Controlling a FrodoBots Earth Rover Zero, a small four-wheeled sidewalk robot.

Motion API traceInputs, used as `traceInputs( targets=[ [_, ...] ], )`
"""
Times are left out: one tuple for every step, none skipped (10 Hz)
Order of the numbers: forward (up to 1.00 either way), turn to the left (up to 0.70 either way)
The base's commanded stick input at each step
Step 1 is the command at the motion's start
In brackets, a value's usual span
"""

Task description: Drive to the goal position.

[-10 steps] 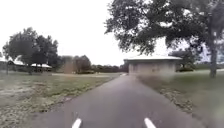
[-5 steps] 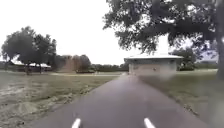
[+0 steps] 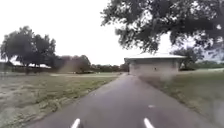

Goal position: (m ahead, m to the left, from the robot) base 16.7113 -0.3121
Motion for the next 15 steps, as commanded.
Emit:
traceInputs(
  targets=[
    [0.84, 0.03],
    [0.84, 0.03],
    [0.84, 0.03],
    [0.84, 0.03],
    [0.84, 0.03],
    [0.84, 0.03],
    [0.84, 0.03],
    [0.84, 0.03],
    [0.84, -0.21],
    [0.84, -0.26],
    [0.84, -0.15],
    [0.84, -0.04],
    [0.84, 0.03],
    [0.84, 0.03],
    [0.84, 0.03]
  ],
)
